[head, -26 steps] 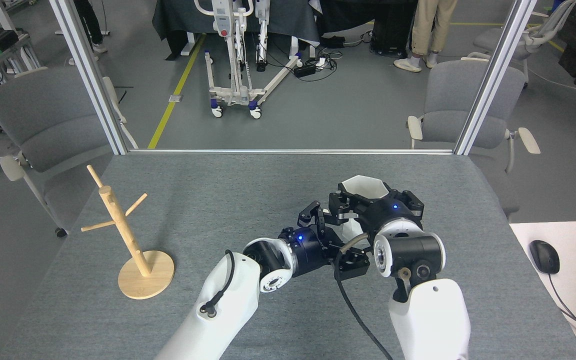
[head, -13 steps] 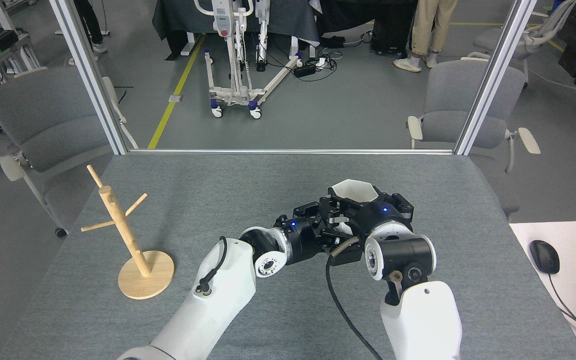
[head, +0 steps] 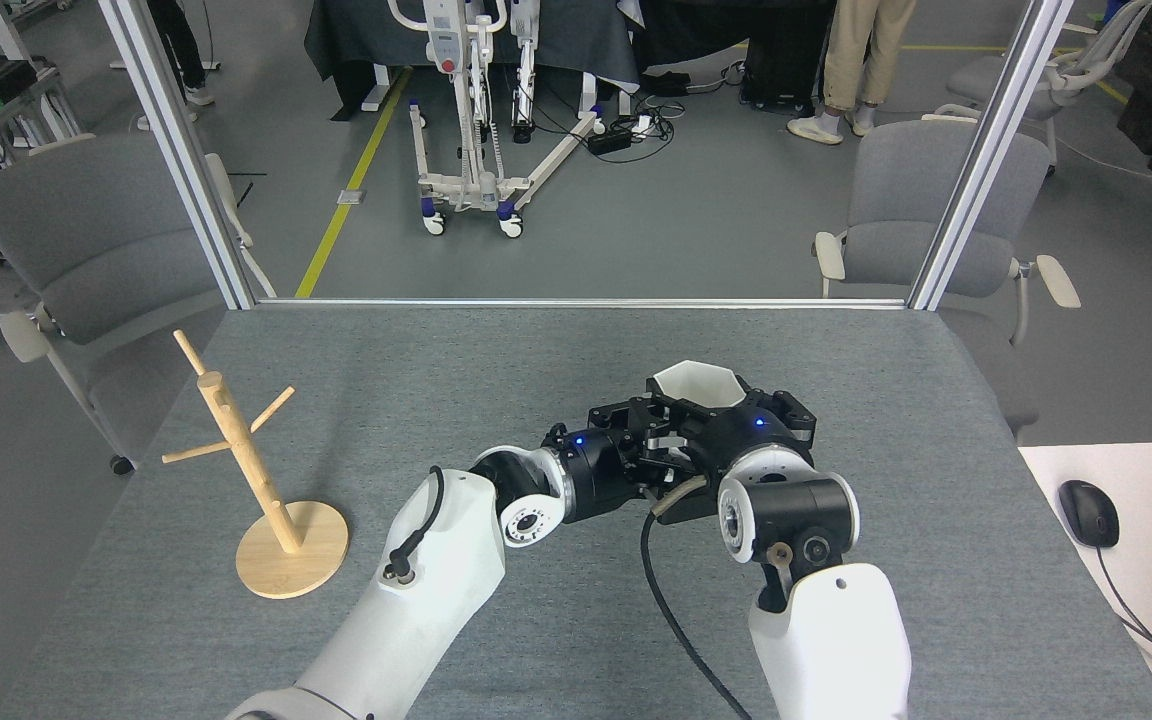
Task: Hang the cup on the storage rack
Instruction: 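Grasp the white cup with the left gripper beside the right gripper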
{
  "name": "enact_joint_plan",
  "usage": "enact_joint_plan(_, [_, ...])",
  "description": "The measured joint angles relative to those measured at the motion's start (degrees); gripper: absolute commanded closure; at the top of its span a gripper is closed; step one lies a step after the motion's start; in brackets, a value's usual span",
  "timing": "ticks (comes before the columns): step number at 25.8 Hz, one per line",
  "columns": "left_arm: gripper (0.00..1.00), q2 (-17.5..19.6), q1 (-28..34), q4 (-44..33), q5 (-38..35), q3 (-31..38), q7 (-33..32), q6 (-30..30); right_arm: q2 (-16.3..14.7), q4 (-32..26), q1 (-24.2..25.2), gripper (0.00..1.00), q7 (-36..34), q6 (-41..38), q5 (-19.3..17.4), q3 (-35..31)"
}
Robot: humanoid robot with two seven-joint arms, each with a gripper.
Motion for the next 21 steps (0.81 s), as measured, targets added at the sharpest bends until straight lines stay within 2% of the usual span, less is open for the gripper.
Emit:
enact_joint_plan(1, [0.39,0.0,0.0,0.0,0.0,0.1,0.0,-0.1,0.1,0.0,0.0,1.00,0.0,0.0,0.1,0.0])
enact_joint_plan(3, [0.72,0.1,0.1,0.0,0.0,0.2,0.0,-0.2,0.2,0.0,0.0,1.00,0.0,-0.1,0.3,0.0])
enact_joint_plan(4, [0.84,0.1,0.2,0.0,0.0,0.2,0.0,-0.3,0.4,0.1,0.0,1.00,0.0,-0.2,0.4,0.0])
enact_joint_plan(6, [0.99,0.3,0.3,0.0,-0.1,0.2,0.1,-0.4,0.6,0.2,0.0,1.00,0.2,-0.2,0.6,0.0])
enact_joint_plan(18, [1.00,0.7,0.5,0.1,-0.1,0.3,0.8,-1.1,2.0,0.7,0.0,0.98,0.3,-0.2,1.2,0.1])
enact_joint_plan(21, [1.00,0.7,0.5,0.1,-0.1,0.3,0.8,-1.1,2.1,0.7,0.0,0.61,0.1,-0.2,1.1,0.0])
